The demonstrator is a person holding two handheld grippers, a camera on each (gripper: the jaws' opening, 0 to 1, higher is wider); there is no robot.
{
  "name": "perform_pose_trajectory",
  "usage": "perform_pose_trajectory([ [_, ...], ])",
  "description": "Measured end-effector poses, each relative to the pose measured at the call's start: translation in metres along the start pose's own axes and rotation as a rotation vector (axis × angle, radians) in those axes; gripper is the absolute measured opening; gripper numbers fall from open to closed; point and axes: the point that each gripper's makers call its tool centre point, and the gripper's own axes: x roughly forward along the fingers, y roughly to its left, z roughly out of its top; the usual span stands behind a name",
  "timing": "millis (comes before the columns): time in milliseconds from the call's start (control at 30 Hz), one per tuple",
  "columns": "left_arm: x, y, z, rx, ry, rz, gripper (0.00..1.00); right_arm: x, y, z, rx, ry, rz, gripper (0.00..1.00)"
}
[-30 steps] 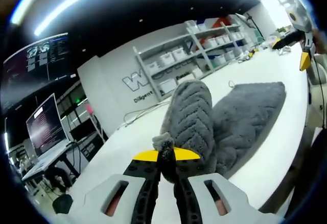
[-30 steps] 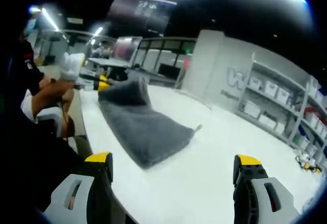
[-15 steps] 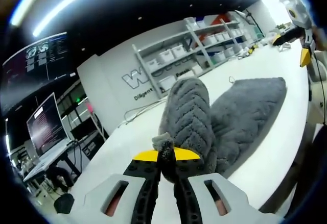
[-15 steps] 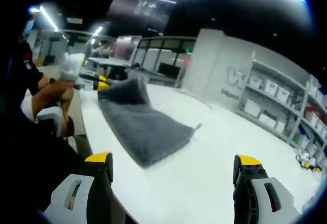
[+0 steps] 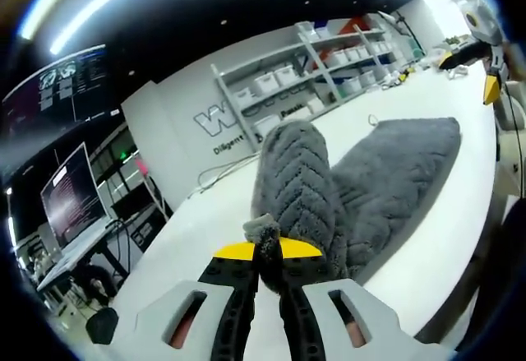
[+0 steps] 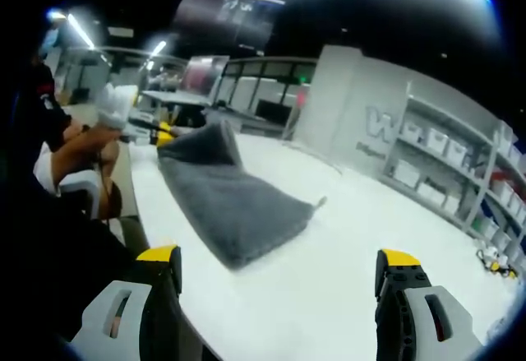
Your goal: Open the folded towel by lifting each exposed corner and separating the folded layers until the towel lies flat within the target outline without major curled edges
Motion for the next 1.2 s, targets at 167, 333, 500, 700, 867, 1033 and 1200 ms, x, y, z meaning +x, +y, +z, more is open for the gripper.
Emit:
perform_pose_trajectory([
  [167,-0.001,0.000,-0.003,-0.009,0.008,-0.004,0.07,0.001,0.000,-0.002,0.002,0.002,-0.001,0.99],
  [333,-0.001,0.002,-0.004,-0.019,0.001,-0.018,0.07,0.001,0.003,-0.001,-0.001,0.001,0.002,0.99],
  [500,-0.001,-0.001,-0.007,-0.021,0.008,-0.038,0.08,0.002,0.005,-0.002,-0.002,0.005,0.005,0.99],
  [700,-0.002,0.000,-0.011,-0.059,0.020,-0.063,0.08,0.002,0.006,-0.002,0.002,0.002,0.008,0.99],
  [867,-0.002,-0.001,-0.014,-0.060,0.028,-0.074,0.08,0.003,0.006,-0.003,0.002,0.004,0.009,0.99],
  [1033,-0.003,0.000,-0.018,-0.066,0.035,-0.082,0.09,0.004,0.005,-0.005,0.001,0.008,0.010,0.99],
  [1200,-0.006,0.001,-0.016,-0.090,0.017,-0.089,0.09,0.004,0.002,-0.004,0.004,0.006,0.009,0.99],
])
